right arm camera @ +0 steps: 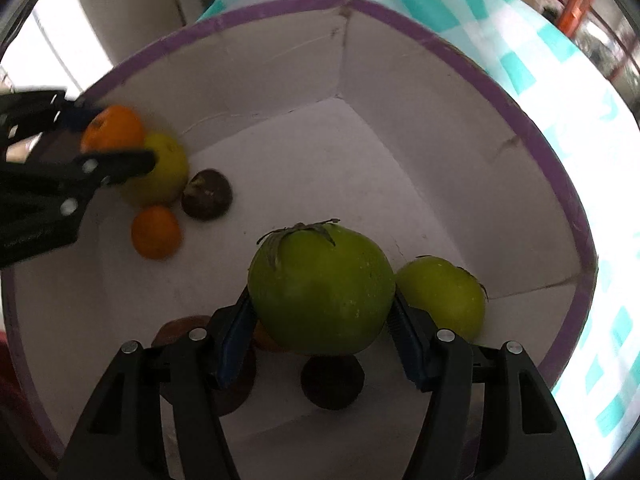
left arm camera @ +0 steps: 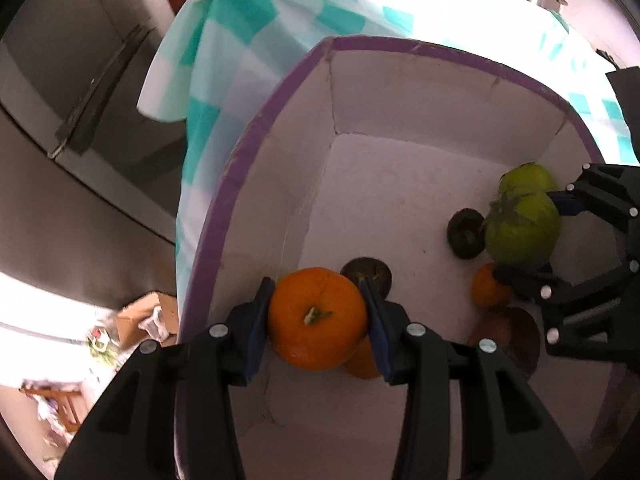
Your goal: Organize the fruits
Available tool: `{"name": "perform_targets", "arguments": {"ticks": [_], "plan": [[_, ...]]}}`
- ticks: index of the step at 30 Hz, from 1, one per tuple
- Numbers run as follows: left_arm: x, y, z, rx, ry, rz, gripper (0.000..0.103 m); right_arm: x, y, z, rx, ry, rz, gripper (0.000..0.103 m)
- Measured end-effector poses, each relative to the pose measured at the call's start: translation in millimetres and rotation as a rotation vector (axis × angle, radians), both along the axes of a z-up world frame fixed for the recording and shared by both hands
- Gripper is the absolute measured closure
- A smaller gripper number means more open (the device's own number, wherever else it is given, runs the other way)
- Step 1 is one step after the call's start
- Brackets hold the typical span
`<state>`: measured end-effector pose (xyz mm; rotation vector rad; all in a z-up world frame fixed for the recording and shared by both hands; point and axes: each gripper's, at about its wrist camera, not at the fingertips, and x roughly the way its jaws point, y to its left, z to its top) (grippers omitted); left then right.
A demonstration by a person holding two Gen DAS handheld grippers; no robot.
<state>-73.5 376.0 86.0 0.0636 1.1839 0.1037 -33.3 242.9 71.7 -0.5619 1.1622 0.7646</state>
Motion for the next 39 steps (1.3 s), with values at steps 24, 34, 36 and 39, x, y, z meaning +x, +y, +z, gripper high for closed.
{"name": "perform_targets", "arguments": {"ticks": [24, 34, 36, 39], "plan": [[-23.4, -4.4, 64.9, -0.077, -0.263, 0.028, 0.002, -14.5, 8.2, 18.9, -0.036, -0.115, 0.026, 0.017], [-31.8, -18.1, 151.0, 0.04, -0.37, 0.263, 0.002, -22.7, -3.0, 92.4, 0.119, -0.15, 0.085, 0.017], [-30.4, -17.6, 154.3, 0.002, -0.352, 0.265, 0.002, -14.5, -6.9, 98.5, 0.164, -0.088, 0.037, 0.017], [-28.6, -16.1, 147.2, -0.01, -0.288, 0.329, 0.002, -9.0, -8.2, 97.9, 0.146, -0.036, -0.038, 0.017]]}}
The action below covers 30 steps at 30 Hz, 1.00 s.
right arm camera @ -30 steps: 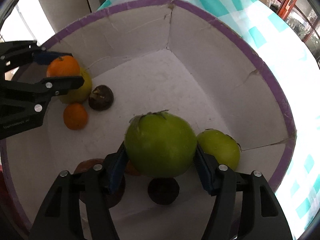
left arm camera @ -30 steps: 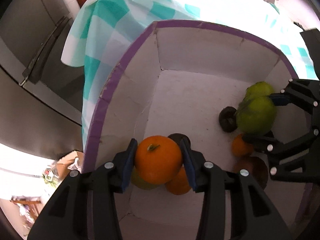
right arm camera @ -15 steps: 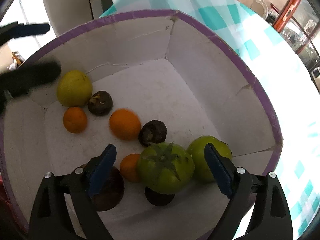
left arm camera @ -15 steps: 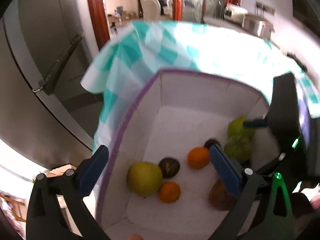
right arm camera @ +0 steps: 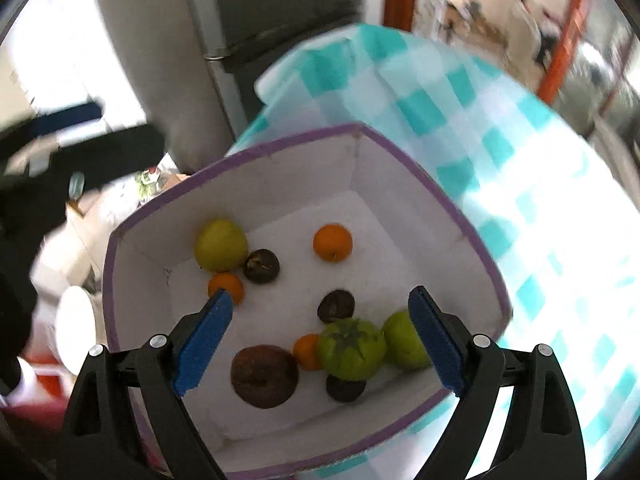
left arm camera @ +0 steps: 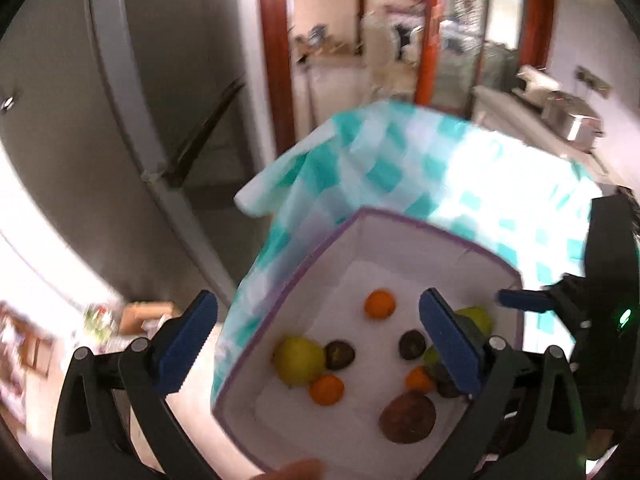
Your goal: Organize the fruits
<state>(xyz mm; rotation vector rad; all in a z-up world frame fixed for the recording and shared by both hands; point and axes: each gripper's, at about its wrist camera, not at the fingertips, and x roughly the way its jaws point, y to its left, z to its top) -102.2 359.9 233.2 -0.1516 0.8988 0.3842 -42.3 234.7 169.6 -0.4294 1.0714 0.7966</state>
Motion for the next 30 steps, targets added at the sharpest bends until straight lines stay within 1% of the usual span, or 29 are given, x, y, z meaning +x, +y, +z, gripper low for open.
{"name": "perform_targets", "arguments": {"ticks": [2, 4, 6, 11, 15, 18, 24, 30], "plan": [[-0.2, 0.9, -12.7, -0.023, 0.039, 0.012, 0.002, 1.3, -9.1, -0.1, -0.006, 0.01, -0.047, 0.016], [-0.8, -0.4, -26.6, -0.05, 0.091, 0.024, 0.002, 5.4, -13.3, -6.0, -0.006, 0.032, -0.075, 0.016], [-3.9, -3.6, -37.4, -0.073, 0.125, 0.036, 0.002, 4.9, -18.6, -11.2, -0.006, 0.047, -0.096, 0.016], [-12.8, -11.7, -58.1, -0.104, 0.171, 0.046, 0.002, -6.0, -23.2, -21.0, -0.032, 0.014, -0.098, 0.017], [-12.9, -10.8, -62.9, -0.114, 0.179, 0.045, 0.002, -7.8, -25.7, -20.8, -0.027, -0.009, -0.117, 0.017], [-13.4, -8.6, -63.4, -0.122, 0.163, 0.05, 0.002, -6.7, -27.6, -20.4, -0.021, -0.03, -0.131, 0.016], [-6.1, -0.2, -71.5, -0.134, 0.179, 0.065, 0.002, -1.8, -27.3, -27.9, -0.046, -0.026, -0.136, 0.016], [1.3, 4.3, -75.4, -0.143, 0.182, 0.046, 0.002, 1.5, -21.9, -34.6, -0.068, -0.019, -0.13, 0.016]]}}
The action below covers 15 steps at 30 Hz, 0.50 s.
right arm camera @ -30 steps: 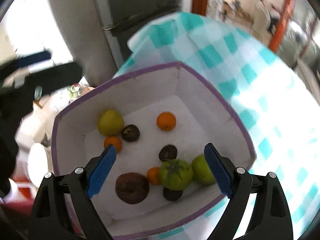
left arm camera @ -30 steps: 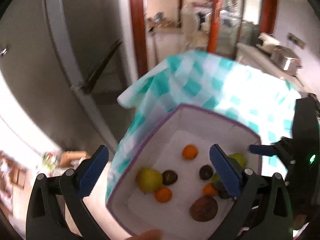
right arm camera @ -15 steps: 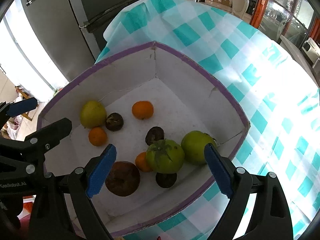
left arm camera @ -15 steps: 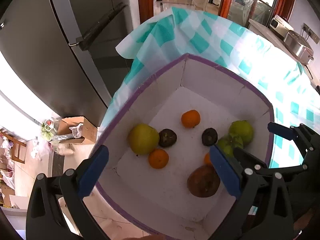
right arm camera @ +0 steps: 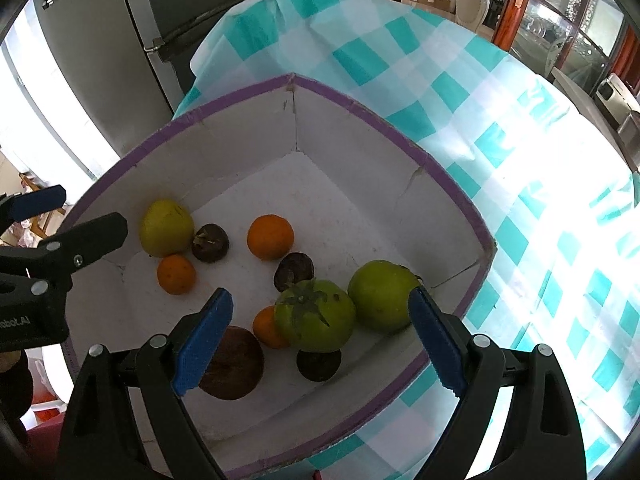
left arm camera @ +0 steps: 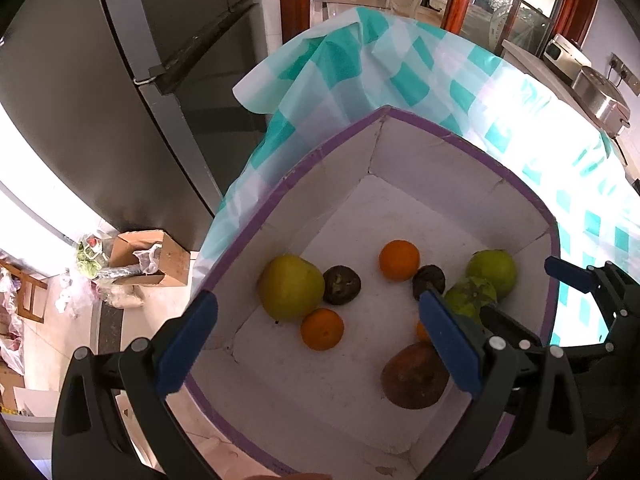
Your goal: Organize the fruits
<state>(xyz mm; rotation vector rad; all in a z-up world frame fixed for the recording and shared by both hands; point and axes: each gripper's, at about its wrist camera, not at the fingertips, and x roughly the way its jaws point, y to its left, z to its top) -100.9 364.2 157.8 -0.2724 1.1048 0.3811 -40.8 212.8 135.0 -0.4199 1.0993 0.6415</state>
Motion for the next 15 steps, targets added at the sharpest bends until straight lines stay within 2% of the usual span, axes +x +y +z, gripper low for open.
{"name": "perform_targets", "arguments": {"ticks": [15], "plan": [[7.5, 5.1, -2.4, -0.029, -0.015, -0.033, 0.002, 4.9, 4.0, -4.6, -0.011, 0.007, 0.015, 0.016]]}}
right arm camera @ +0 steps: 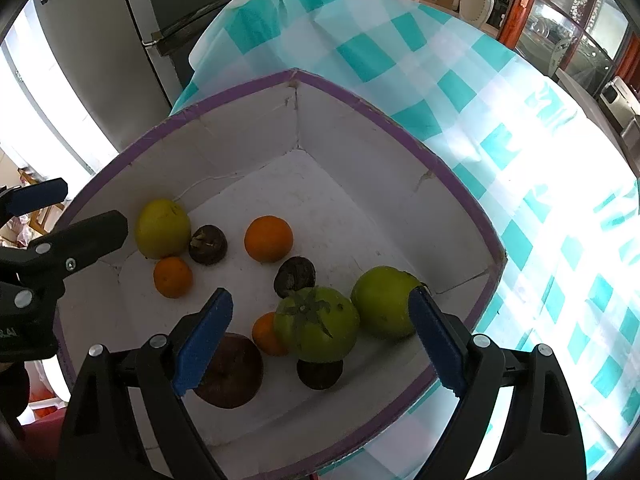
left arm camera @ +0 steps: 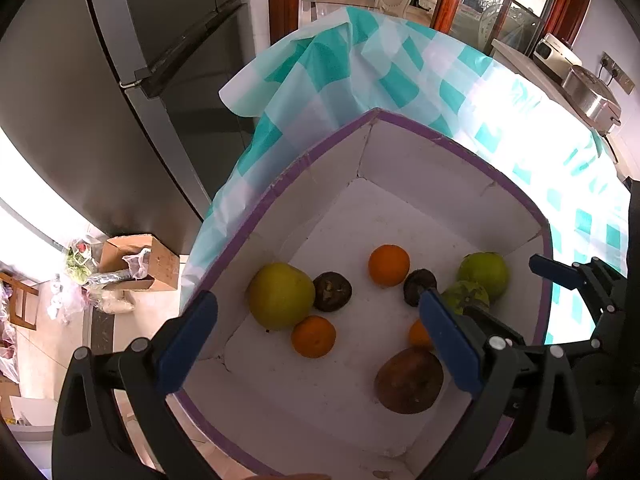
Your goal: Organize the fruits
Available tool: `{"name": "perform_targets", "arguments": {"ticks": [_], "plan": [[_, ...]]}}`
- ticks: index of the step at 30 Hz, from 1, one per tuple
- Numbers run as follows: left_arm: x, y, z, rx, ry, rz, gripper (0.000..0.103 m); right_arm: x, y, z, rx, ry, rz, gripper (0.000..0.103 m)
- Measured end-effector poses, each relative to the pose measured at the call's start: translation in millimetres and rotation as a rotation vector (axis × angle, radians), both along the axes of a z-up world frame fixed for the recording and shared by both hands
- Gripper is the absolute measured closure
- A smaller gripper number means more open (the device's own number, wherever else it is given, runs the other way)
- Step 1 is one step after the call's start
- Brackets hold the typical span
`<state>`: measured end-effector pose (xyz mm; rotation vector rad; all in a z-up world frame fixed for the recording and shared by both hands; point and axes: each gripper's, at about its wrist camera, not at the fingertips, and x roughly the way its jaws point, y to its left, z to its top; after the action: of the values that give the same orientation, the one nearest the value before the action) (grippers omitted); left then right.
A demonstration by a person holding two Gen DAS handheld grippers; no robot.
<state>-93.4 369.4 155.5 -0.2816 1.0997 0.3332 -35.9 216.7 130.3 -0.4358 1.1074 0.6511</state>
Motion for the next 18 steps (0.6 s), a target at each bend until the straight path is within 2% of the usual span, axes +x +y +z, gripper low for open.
{"name": "perform_targets", "arguments": {"ticks": [18], "plan": [[-7.2, 8.7, 5.1, 0.015, -0.008, 0.021, 0.002, -2.2, 4.2, -2.9, -0.004, 0.006, 0.03, 0.016]]}}
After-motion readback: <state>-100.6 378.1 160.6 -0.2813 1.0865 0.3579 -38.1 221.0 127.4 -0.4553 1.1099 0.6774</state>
